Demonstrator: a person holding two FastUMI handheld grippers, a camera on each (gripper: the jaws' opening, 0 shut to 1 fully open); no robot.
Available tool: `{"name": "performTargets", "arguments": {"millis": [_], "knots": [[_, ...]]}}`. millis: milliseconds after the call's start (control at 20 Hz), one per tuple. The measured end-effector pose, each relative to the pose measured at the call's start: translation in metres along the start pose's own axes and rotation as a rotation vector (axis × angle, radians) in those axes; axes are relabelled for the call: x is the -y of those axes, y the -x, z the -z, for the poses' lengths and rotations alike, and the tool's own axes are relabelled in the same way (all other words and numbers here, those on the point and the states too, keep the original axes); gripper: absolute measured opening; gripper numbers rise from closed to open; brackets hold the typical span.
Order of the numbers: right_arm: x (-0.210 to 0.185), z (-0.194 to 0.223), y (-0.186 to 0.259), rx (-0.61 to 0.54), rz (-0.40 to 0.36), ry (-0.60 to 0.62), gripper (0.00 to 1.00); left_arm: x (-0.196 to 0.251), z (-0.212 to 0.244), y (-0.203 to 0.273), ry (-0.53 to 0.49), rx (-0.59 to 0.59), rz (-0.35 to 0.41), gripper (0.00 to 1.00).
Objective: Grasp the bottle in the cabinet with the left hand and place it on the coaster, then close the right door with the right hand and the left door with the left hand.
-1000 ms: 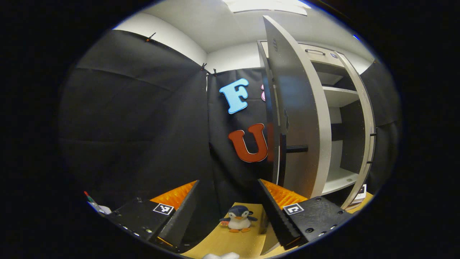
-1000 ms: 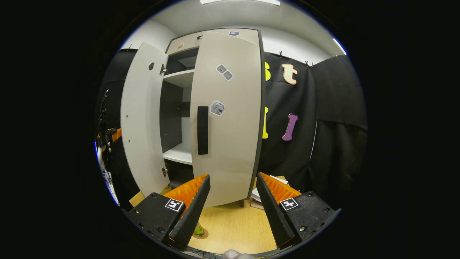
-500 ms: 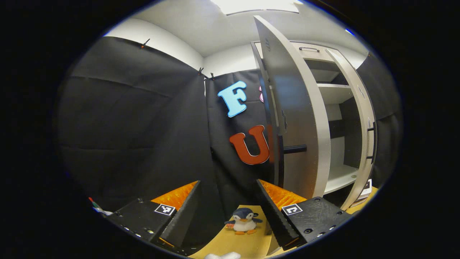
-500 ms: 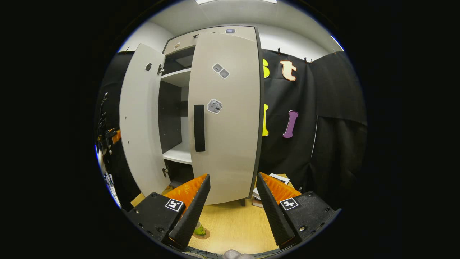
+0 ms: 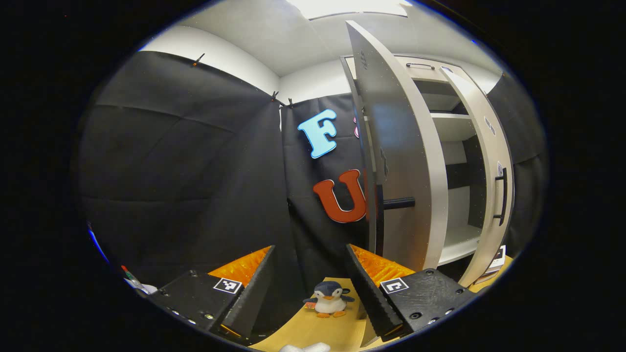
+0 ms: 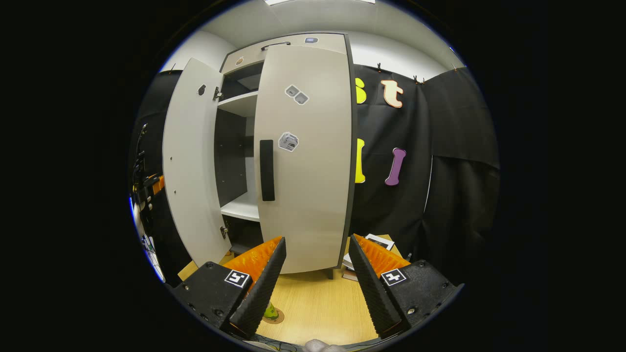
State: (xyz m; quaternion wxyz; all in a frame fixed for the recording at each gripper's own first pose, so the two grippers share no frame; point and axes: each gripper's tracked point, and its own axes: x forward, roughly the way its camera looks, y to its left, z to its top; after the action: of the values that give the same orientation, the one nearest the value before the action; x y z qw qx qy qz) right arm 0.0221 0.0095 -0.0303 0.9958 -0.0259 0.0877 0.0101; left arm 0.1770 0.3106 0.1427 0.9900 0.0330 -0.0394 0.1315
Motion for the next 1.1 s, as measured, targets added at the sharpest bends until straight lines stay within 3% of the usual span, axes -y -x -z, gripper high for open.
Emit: {"name": "performTargets", "arguments": {"millis": [300,550,800,850,1100], "knots": [[0.009,-0.001,0.000,-0.006,0.000,-0.003,0.80,0.035,-0.003,0.009,0.005,0.002,0.040,0.87],[0.015,-0.003,0.004,-0.007,0.001,-0.005,0.80,0.074,-0.005,0.013,-0.006,0.005,0.127,0.91],[0.019,-0.005,0.008,-0.004,0.006,-0.005,0.80,0.108,-0.006,0.009,-0.017,-0.006,0.198,0.85],[0.020,-0.007,0.009,-0.002,0.008,-0.007,0.80,0.114,-0.006,0.010,-0.011,-0.012,0.212,0.94],[0.025,-0.011,0.016,0.014,0.025,-0.015,0.80,0.127,-0.010,0.015,-0.025,-0.002,0.243,0.96]]}}
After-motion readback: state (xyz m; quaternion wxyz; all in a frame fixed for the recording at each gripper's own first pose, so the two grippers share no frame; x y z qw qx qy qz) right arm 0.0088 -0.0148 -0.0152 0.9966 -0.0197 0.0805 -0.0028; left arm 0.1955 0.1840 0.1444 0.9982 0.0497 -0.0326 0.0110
